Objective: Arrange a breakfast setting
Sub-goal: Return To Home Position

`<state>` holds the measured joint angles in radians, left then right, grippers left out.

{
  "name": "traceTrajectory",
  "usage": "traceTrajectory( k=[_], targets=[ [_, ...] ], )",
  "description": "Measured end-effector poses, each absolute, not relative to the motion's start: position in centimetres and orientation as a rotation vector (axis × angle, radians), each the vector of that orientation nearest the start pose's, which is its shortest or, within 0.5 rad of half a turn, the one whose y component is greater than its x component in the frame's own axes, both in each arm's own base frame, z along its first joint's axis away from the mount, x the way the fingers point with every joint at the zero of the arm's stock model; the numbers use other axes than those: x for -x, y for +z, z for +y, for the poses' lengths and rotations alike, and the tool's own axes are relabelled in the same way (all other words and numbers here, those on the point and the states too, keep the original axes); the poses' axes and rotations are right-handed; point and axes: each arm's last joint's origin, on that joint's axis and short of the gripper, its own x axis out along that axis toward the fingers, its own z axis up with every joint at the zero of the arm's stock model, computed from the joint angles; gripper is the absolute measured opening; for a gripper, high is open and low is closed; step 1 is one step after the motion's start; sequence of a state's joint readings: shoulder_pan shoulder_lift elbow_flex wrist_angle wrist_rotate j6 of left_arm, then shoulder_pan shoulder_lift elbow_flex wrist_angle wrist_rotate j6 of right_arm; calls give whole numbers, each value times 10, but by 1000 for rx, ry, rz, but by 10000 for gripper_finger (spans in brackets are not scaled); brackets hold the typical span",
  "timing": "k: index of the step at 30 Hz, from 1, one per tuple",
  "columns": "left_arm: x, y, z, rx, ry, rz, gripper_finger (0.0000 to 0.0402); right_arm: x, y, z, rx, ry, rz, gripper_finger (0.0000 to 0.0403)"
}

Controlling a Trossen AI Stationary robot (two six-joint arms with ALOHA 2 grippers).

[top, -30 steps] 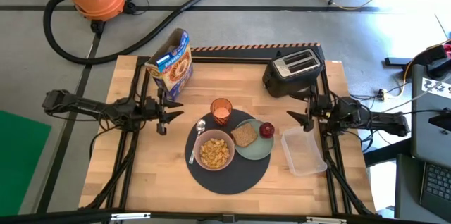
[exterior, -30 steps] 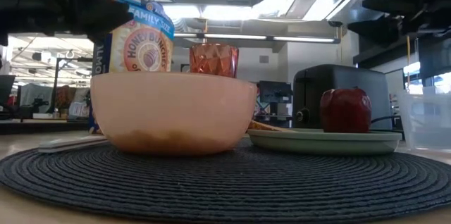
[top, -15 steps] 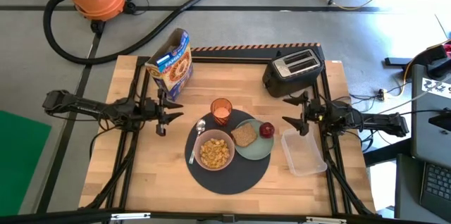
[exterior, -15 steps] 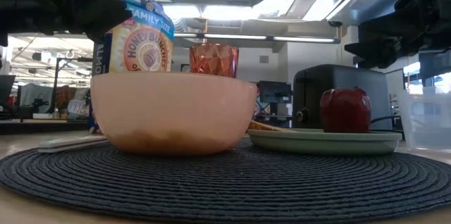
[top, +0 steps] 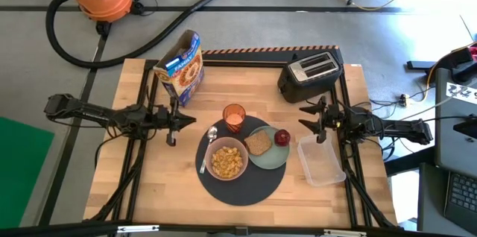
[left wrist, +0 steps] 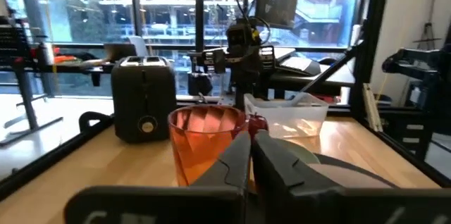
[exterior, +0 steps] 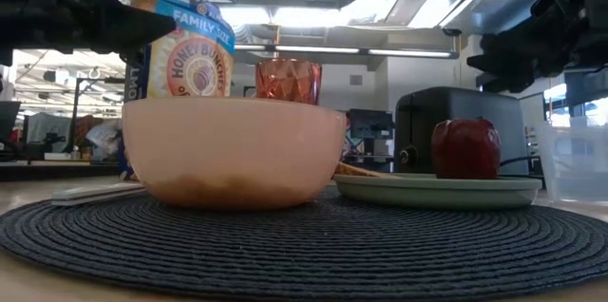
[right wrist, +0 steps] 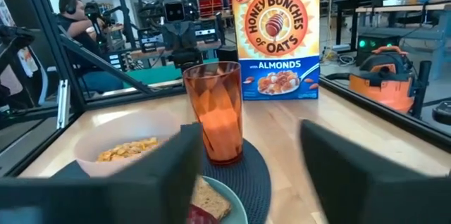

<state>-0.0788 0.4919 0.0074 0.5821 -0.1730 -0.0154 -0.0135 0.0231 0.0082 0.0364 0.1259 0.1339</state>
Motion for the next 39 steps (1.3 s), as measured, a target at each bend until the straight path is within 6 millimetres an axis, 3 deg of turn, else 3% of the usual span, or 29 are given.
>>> traceTrajectory(
  k=[5, 7, 13, 20, 27, 39],
  targets=[
    [-128, 174, -6, 40, 73, -71, 1, -98, 168, -5, -110, -134, -29, 53],
    [-128, 172, -6, 41, 71, -53, 1, -98, 168, -5, -99, -134, -28, 15],
    [-122, 173, -5, 34, 87, -52, 1, -98, 168, -5, -97, -127, -26, 36],
    [-107, 173, -4, 15, 71, -58, 0, -99, 167, -3, -97, -80, -15, 3],
    [-98, 174, -5, -26, 22, -84, 0, -99, 166, -3, -98, -54, -8, 4],
    [-97, 168, -5, -63, -8, -25, 0, -99, 166, -2, -99, -46, -5, 5]
  ],
)
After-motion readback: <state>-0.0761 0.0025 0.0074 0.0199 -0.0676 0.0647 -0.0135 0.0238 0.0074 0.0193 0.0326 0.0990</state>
